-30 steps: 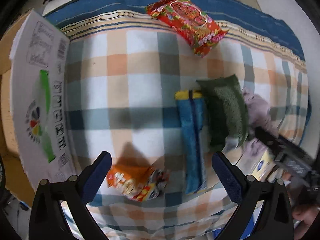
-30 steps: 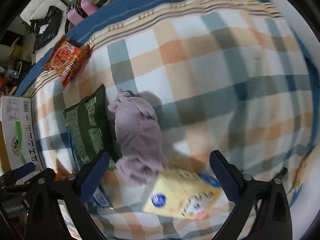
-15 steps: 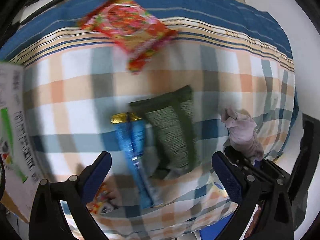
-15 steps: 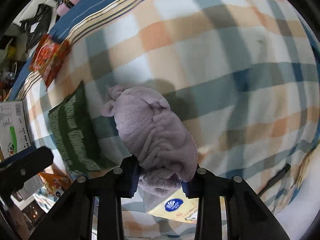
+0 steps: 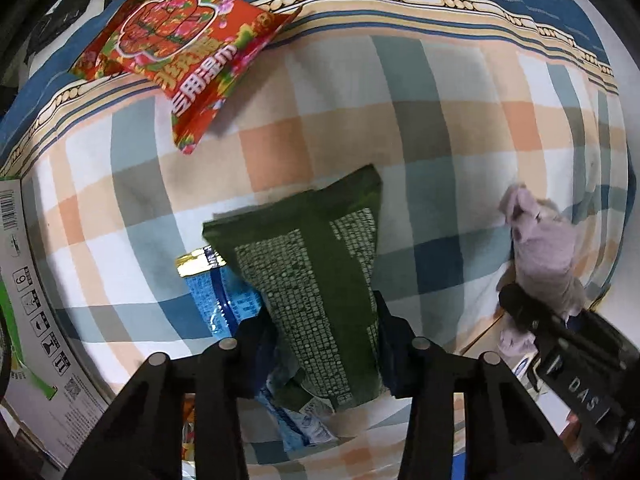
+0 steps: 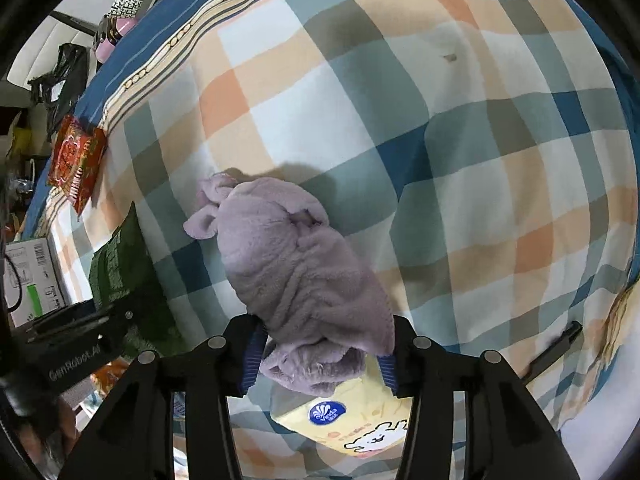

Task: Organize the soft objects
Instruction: 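Lift both held items and carry them over the cardboard box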

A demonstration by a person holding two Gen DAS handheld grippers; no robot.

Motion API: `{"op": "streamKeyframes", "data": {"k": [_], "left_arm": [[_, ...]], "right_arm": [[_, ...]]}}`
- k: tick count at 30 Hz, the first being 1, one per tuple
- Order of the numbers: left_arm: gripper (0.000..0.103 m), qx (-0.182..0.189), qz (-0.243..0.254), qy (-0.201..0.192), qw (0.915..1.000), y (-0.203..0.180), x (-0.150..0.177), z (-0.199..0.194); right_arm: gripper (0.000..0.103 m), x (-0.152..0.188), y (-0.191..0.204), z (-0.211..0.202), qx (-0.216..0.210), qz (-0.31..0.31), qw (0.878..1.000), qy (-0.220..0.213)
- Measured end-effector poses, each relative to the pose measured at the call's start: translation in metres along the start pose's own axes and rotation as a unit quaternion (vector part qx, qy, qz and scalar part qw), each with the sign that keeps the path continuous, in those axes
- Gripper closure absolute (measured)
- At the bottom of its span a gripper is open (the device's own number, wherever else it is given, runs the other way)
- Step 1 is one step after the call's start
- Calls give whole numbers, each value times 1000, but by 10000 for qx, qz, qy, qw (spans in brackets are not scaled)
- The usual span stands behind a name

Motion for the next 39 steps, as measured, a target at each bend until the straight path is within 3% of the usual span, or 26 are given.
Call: {"op": "streamKeyframes", "data": {"k": [4, 5, 6, 13, 19, 22, 27, 30, 34, 39], "left_arm": [[61, -51, 68, 16, 10000, -3, 12, 14], [62, -120, 110, -35, 9999, -10, 14, 17], [63, -165, 129, -54, 9998, -13, 16, 18], [70, -299, 47, -397, 9988, -41, 24, 15], [71, -238, 109, -757, 9968, -24, 47, -32], [71, -223, 134, -1059, 9940, -25, 67, -60], [71, -135, 196, -1397, 9899, 4, 105, -102], [71, -169, 286, -1281, 9912, 18, 104, -104], [71, 129, 140, -946, 9953, 18, 79, -87], [70, 711, 70, -274, 9971, 18, 65, -41]], "right_arm": [[52, 1, 6, 19, 123, -45, 9999, 11], [55, 2, 7, 20, 154, -52, 9999, -35], [64, 4, 9, 20, 131, -44, 9999, -67], [74, 28, 28, 4, 318, -218, 9988, -314], [76, 48, 38, -27, 144, -346, 9978, -552], [76, 59, 49, -47, 19, -409, 9968, -690], [76, 80, 64, -82, -138, -661, 9938, -883], [76, 85, 71, -97, -41, -770, 9928, -914], [76, 90, 78, -92, 128, -752, 9937, -822], [76, 67, 69, -43, 297, -619, 9960, -568]]}}
Point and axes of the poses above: each gripper's, at about its wrist camera, not at the fingertips, and z roughly the way its jaws point, y to its left, x to its underside, the point moved 6 cm from there along z, roughly the way its jaws point, and after that the axes turned 9 degrees about z, right-handed, at the moved point
